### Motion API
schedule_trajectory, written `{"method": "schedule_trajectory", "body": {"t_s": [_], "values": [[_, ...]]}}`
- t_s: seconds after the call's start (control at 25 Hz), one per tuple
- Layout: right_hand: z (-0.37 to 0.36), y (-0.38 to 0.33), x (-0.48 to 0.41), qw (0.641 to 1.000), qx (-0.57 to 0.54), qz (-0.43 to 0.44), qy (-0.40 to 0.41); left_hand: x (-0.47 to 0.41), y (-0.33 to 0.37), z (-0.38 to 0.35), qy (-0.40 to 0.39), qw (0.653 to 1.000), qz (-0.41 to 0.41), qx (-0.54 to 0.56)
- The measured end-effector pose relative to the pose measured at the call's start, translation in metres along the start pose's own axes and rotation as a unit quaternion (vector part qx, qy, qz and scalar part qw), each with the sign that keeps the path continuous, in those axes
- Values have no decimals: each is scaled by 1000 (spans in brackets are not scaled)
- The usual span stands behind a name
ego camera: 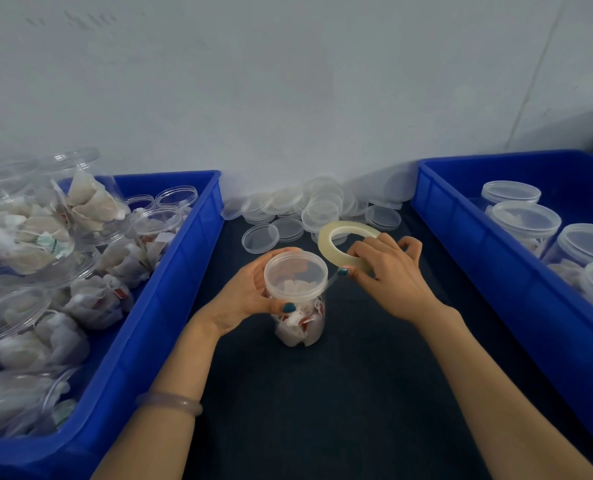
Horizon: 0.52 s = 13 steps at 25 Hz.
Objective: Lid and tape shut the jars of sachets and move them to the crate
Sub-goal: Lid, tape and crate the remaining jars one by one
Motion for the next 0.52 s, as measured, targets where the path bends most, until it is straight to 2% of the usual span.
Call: {"method": "schedule_trajectory", "body": {"t_s": [0.2, 0.28, 0.36, 0.4, 0.52], "values": [[-12, -6, 0, 999, -26, -9, 20, -1, 12, 0, -46, 998, -5, -42], [-15, -7, 4, 999, -30, -13, 37, -4, 25, 4, -67, 992, 2, -104], [-17, -9, 8, 998, -35, -15, 59, -11, 42, 5, -64, 975, 23, -210], [-17, -11, 9, 997, -38, -16, 69, -16, 48, 3, -54, 953, 41, -296], [-18, -17, 12, 995, -39, -16, 93, -27, 61, -15, -24, 833, 78, -547]]}}
Point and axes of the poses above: each hand's wrist, its own x-axis away from the middle knuckle, its own z-axis out of the back of the hand, y = z × x, the point moved 4 cm from there along -x, towards the middle knuckle, and after that the axes turned 14 degrees about -x, right-handed, at the moved point
